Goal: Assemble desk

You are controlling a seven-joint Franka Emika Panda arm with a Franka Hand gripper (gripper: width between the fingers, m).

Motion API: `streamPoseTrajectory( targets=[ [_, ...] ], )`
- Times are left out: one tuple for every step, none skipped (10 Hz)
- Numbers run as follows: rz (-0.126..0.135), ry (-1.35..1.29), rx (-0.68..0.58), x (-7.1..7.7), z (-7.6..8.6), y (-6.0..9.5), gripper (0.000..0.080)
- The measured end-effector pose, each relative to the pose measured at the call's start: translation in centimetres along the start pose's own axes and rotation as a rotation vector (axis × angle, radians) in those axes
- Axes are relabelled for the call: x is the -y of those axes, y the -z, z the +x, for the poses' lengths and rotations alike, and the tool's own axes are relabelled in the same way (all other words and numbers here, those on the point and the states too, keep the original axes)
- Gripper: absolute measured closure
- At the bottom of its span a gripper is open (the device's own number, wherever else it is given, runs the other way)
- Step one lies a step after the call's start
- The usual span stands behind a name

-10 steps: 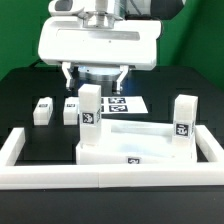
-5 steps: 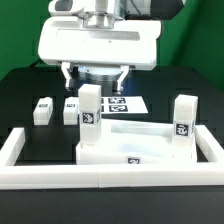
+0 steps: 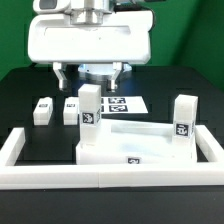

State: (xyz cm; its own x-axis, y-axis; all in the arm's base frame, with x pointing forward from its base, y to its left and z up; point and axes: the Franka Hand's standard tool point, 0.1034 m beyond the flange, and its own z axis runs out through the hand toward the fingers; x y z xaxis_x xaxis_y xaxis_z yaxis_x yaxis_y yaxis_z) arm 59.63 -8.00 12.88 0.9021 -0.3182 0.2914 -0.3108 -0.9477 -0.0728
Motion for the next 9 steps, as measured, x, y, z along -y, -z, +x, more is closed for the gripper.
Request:
streamPoseTrajectory(
  targets=[
    [0.019,-0.030,0.108,0.3,0.1,-0.2,0.0150],
    [0.029,-0.047,0.172,0.8,0.3,-0.2,0.0150],
    [0.036,-0.055,0.256,1.2,0.1,-0.4,0.0150],
    [0.031,-0.053,0.282,1.2,0.3,-0.8,0.0150],
    [0.026,-0.063,0.293,1.2,0.1,-1.2,0.0150],
    [0.025,-0.073,0.290,1.2,0.2,-1.2,0.0150],
    [0.024,-0.073,0.290,1.1,0.1,-1.2,0.0254],
    [0.023,-0.081,0.291,1.1,0.1,-1.2,0.0392],
    [0.013,-0.155,0.291,1.1,0.2,-1.2,0.0511]
  ],
)
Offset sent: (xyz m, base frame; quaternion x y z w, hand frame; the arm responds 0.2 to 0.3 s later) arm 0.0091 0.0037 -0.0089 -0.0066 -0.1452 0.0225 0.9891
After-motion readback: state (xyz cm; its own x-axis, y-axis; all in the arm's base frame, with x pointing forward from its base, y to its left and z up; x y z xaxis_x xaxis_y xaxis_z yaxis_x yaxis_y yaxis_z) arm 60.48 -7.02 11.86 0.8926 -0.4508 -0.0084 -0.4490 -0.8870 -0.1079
